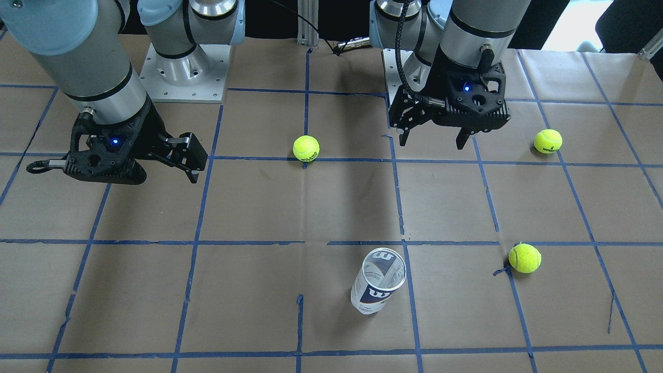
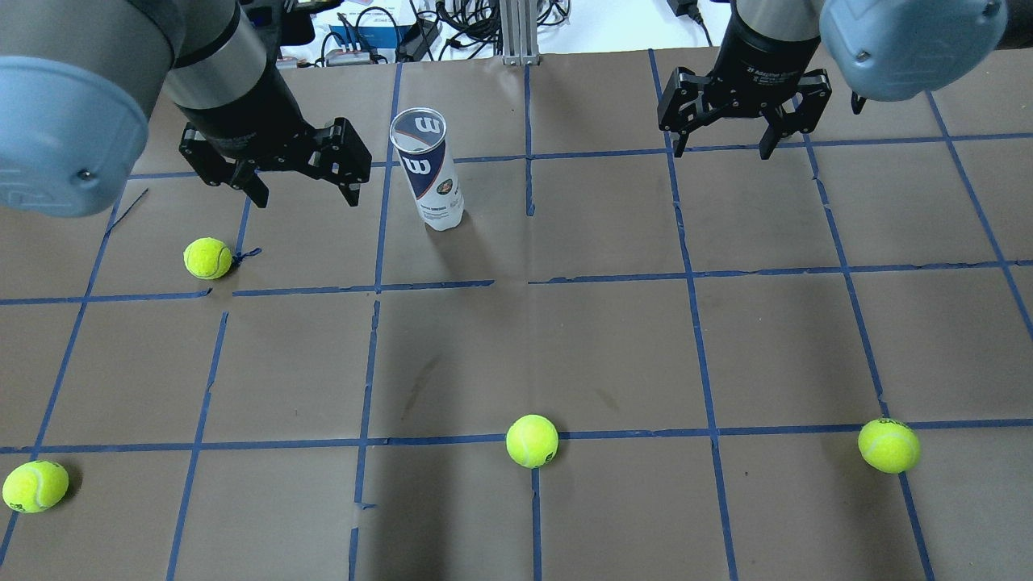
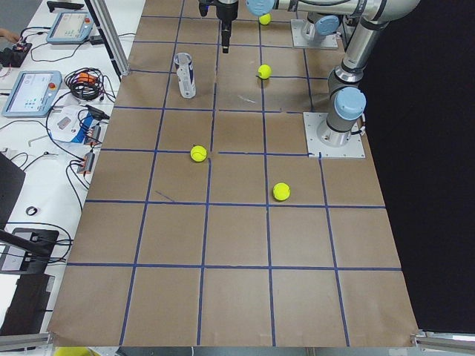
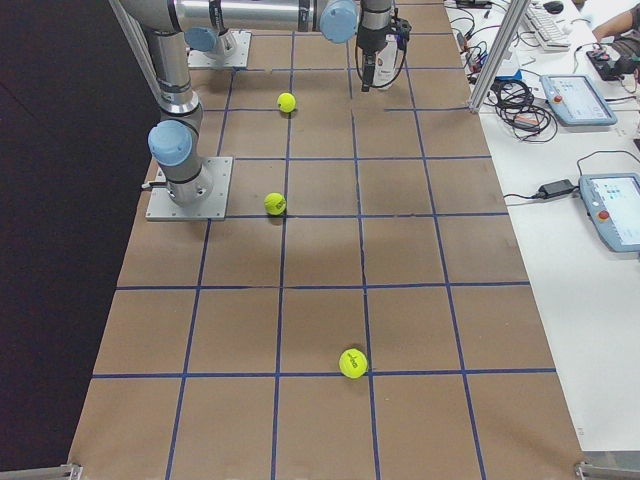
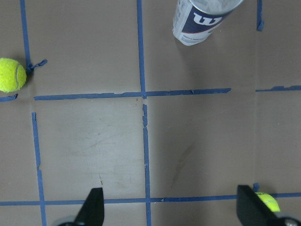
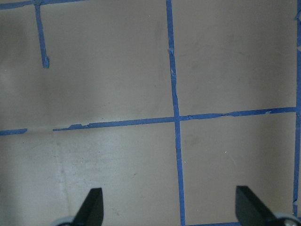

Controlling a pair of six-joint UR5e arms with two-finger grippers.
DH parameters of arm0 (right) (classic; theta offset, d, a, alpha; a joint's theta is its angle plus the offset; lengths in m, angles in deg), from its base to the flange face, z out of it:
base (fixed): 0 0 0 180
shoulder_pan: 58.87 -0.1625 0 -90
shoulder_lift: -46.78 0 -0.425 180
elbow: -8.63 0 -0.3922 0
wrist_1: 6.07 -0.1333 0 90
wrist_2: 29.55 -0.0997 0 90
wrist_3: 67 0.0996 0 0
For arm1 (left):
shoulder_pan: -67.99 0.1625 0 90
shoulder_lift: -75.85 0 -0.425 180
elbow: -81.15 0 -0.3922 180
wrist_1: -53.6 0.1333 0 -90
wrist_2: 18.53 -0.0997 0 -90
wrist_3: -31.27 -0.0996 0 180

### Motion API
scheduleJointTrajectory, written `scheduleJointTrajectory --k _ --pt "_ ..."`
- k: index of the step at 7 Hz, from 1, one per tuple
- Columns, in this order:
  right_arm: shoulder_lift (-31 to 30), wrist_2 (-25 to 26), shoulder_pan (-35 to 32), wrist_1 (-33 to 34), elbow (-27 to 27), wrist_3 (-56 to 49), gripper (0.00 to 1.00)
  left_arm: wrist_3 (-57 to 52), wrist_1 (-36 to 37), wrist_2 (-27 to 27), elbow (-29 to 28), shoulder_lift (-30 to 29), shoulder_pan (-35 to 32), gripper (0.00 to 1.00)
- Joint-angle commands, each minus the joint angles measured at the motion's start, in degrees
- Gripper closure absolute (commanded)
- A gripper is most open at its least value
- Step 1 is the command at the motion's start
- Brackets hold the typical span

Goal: Lift up tennis ball bucket

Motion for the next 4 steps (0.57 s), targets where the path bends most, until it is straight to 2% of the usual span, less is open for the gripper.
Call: scheduleJointTrajectory --k 1,4 --pt "-0.08 0.08 0.10 -0.07 -0.02 0.03 0.00 0.64 -0.72 -0.10 0.93 0.82 0.16 0.00" --pt "-0.08 0.16 0.19 -0.25 0.15 0.20 0.00 0.64 -0.63 -0.10 0.23 0.55 0.60 0.00"
